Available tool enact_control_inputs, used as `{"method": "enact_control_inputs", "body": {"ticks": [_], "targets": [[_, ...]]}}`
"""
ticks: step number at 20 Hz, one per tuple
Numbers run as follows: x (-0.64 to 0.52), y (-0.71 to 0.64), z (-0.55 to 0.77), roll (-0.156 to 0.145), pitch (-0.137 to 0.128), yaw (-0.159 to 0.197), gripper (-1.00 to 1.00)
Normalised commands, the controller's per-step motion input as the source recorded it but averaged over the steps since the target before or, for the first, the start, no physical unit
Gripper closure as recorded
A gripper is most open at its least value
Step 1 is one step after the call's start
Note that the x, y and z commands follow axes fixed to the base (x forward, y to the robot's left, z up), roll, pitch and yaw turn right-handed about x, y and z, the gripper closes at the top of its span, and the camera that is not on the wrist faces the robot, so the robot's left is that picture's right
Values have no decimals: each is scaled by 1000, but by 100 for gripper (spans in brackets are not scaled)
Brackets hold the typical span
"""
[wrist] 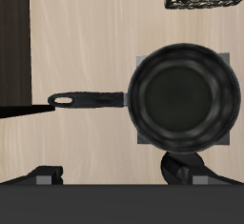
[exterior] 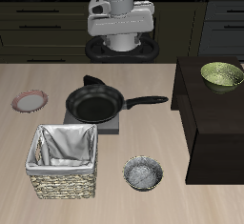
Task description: Place the black bowl in the basket
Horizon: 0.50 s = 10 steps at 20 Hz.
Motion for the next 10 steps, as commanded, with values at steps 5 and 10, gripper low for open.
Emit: {"method": "enact_control_inputs", "body": {"ticks": [5,10], "targets": [[415,-44,1,-44,-4,26,-100],[523,-71,51,-66,-23,14,-100]]}}
